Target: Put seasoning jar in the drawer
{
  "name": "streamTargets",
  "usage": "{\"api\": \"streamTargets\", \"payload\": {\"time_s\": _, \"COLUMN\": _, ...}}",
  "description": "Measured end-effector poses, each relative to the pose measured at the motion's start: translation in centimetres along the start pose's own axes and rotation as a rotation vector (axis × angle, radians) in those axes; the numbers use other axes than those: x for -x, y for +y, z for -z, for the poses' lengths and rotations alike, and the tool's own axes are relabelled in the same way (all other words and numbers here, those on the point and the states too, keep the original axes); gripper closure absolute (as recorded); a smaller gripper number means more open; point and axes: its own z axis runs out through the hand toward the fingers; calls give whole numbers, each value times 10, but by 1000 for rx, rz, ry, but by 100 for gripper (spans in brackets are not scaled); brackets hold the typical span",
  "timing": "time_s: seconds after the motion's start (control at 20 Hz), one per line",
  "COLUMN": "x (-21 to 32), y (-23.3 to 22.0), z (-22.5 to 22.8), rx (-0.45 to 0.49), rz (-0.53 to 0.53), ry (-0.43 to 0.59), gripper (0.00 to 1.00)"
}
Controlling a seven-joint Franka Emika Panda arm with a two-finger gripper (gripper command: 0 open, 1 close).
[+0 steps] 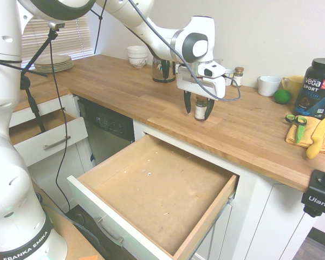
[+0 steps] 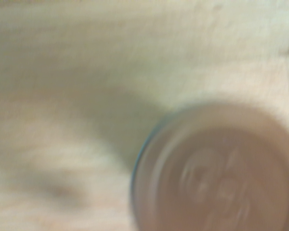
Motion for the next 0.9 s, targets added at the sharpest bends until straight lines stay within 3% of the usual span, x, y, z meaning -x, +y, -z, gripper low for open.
{"api": "streamTargets", "payload": {"time_s": 0.25, "x": -6, "y": -8, "z": -5, "rx": 10, "rz": 8, "ry": -11, "gripper": 0}}
{"api": "streamTargets", "payload": {"time_s": 0.3, "x": -6, "y": -9, "z": -7, "rx": 12, "rz": 9, "ry": -14, "gripper": 100}}
{"api": "streamTargets", "payload": {"time_s": 0.9, "x": -15, "y": -28, "z": -25, "rx": 4, "rz": 31, "ry": -20, "gripper": 100}}
